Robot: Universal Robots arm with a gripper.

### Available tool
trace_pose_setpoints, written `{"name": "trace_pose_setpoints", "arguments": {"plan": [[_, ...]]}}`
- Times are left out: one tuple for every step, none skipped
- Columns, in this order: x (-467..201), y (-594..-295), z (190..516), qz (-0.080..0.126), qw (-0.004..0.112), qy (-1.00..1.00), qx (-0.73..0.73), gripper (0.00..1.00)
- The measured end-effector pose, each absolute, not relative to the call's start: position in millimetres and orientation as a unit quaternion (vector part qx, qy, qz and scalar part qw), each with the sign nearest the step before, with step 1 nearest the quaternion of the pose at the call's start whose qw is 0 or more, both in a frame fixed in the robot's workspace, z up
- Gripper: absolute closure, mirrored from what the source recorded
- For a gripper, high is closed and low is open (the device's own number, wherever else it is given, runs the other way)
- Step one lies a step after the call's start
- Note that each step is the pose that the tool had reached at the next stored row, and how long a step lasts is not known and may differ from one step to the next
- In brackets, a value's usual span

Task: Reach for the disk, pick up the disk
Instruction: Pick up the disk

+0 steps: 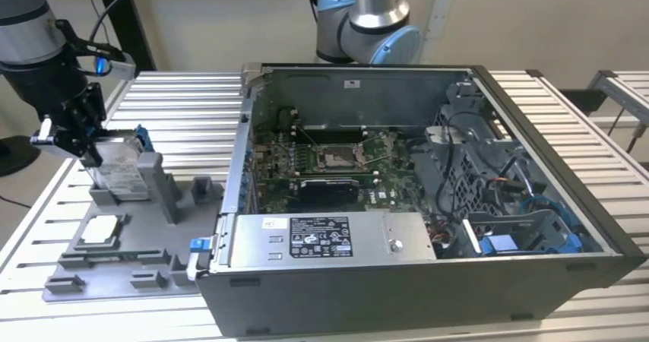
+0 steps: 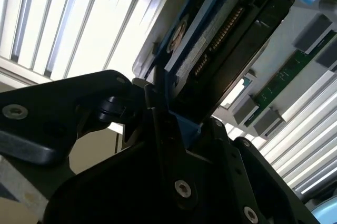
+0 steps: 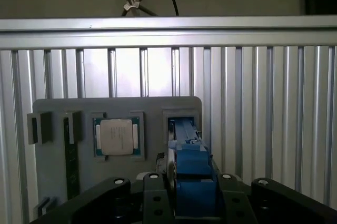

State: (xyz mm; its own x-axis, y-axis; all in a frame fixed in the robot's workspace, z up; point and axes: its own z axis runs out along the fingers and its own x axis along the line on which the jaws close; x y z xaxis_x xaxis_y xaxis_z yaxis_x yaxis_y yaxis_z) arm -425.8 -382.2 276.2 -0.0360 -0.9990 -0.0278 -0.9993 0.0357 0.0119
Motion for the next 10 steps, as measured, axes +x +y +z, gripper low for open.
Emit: {"name": "trace_pose_setpoints", "arguments": {"plan": [[-425.8,-382.2,276.2,0.014,0.006,0.720,-0.694,1.00],[-425.8,-382.2,276.2,0.014,0.006,0.720,-0.694,1.00],[-425.8,-382.2,276.2,0.014,0.006,0.720,-0.694,1.00],[-425.8,-382.2,276.2,0.014,0.006,0.720,-0.694,1.00],[-425.8,-382.1,276.2,0.014,0.006,0.720,-0.694,1.00],[-425.8,-382.0,276.2,0.014,0.006,0.720,-0.694,1.00],[-425.8,-381.9,276.2,0.014,0.006,0.720,-0.694,1.00],[-425.8,-381.9,276.2,0.014,0.006,0.720,-0.694,1.00],[-425.8,-381.9,276.2,0.014,0.006,0.720,-0.694,1.00],[-425.8,-381.9,276.4,0.014,0.006,0.720,-0.694,1.00]]}}
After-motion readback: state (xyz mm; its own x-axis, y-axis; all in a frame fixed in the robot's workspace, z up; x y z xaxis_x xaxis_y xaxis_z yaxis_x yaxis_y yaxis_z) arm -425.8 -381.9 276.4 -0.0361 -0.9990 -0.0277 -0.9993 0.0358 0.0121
